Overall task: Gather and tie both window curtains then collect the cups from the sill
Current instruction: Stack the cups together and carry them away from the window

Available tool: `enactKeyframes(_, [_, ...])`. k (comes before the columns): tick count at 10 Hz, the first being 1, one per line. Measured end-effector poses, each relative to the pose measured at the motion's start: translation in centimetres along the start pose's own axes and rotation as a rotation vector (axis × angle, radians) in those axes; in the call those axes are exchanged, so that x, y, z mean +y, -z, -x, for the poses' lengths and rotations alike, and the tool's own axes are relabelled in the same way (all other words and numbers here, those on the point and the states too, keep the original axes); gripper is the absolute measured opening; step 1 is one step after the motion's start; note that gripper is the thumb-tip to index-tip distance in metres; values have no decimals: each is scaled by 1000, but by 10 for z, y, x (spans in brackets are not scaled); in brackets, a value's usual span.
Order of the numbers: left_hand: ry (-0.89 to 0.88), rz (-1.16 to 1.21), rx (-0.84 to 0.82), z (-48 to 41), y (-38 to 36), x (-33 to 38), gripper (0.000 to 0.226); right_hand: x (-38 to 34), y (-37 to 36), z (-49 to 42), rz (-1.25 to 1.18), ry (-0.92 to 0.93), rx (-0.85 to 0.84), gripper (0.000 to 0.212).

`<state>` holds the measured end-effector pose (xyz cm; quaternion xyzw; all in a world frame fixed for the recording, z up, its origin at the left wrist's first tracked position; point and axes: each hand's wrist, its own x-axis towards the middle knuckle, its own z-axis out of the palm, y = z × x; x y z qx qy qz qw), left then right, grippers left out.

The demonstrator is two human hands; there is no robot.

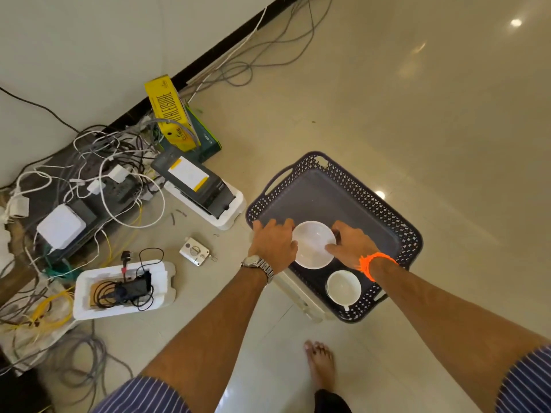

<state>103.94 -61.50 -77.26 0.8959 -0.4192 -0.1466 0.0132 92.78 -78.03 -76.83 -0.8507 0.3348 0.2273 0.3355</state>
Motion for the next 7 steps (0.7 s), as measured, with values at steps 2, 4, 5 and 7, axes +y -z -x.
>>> enactKeyframes(2, [-41, -16, -74, -2, -12, 1, 33, 10, -16, -6, -32, -50, -40, 40])
enactKeyframes(4, [-28, -22, -67, 2, -22, 5, 31, 19, -25, -13, -38, -75, -74, 44])
enactKeyframes(5, [-14, -23, -82, 3, -19, 6, 32, 20, -25, -14, -38, -91, -92, 42])
enactKeyframes(7, [15, 7, -107, 10, -10, 4, 44, 27, -19, -1, -145, -54, 5, 52])
